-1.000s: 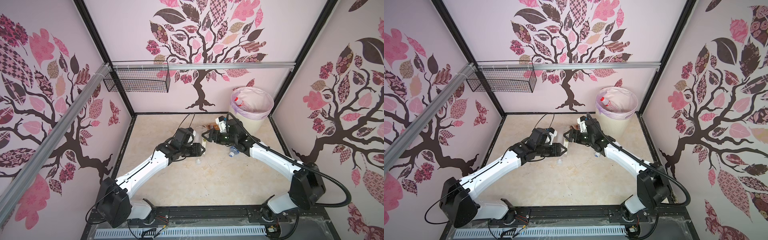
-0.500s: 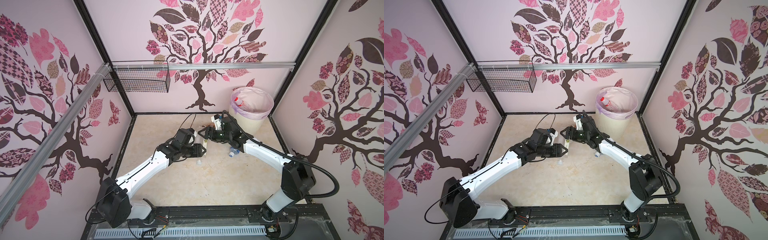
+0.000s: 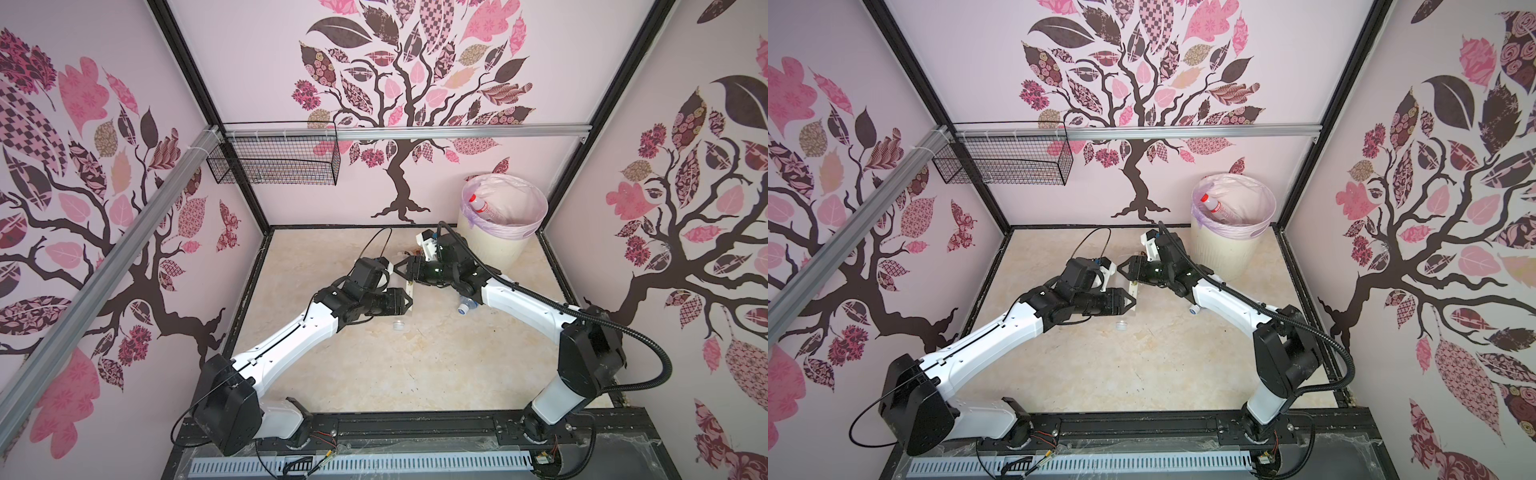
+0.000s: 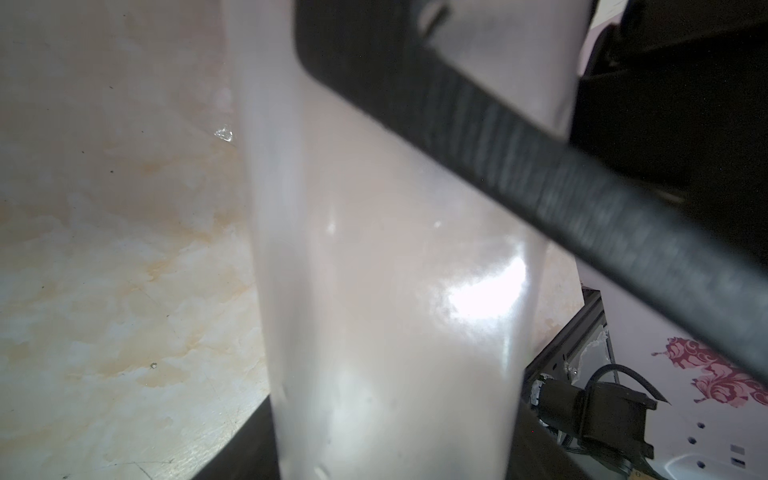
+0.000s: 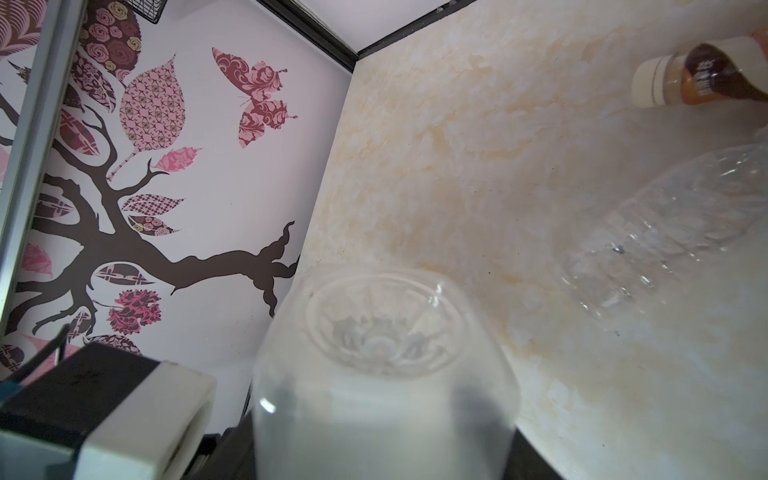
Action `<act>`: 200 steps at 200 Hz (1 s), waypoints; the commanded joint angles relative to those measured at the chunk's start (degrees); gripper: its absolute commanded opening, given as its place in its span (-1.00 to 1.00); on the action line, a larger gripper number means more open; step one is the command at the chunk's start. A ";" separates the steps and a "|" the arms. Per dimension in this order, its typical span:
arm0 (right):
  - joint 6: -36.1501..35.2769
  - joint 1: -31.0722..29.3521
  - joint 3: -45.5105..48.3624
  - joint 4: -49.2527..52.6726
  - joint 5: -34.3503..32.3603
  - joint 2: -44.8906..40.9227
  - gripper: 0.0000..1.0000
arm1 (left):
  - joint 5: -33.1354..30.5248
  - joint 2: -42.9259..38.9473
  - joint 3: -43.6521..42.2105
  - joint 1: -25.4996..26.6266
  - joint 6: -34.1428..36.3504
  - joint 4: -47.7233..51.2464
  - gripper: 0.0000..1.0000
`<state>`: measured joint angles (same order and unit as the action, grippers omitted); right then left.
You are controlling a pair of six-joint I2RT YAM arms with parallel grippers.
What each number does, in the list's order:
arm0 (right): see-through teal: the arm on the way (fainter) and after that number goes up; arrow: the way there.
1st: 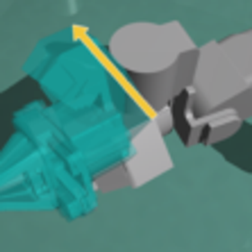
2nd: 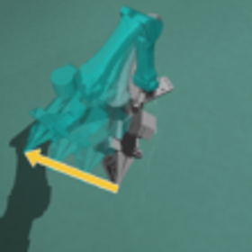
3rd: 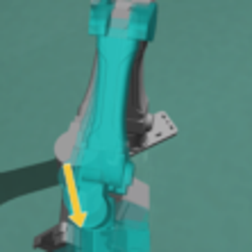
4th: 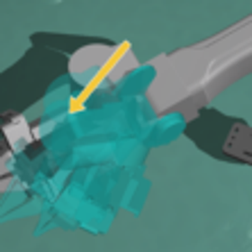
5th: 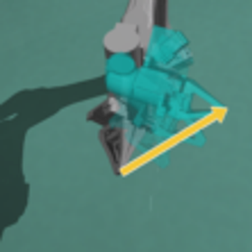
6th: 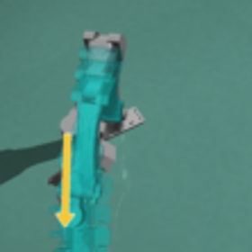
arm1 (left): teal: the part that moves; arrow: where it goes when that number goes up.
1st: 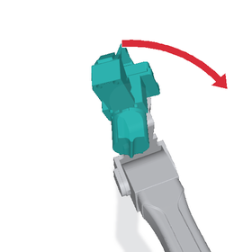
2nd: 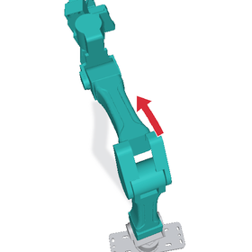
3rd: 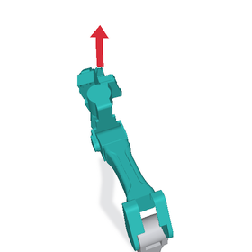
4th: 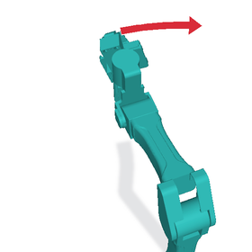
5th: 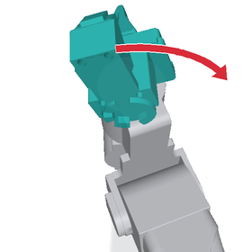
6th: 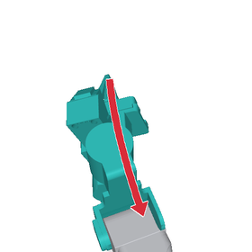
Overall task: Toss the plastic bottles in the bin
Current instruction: 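Close the right gripper on the tall bottle's end held by the left gripper, then carry the tall bottle over the bin with the right gripper while the left releases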
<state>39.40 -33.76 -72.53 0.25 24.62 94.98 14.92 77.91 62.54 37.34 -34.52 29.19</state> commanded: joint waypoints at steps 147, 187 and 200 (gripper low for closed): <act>-15.53 22.03 -38.56 30.21 -5.91 -0.53 0.01 | -3.88 2.79 24.24 0.01 6.31 7.37 0.97; -12.87 33.64 -59.13 36.50 -2.93 4.72 0.01 | -2.39 5.75 31.52 0.10 5.77 5.83 0.97; -11.67 36.61 -64.90 37.60 -3.06 6.11 0.01 | -1.61 6.52 33.03 0.16 5.70 5.66 0.97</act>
<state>25.78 -0.89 -128.03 32.64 19.77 98.00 11.51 83.05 91.24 37.34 -29.52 35.59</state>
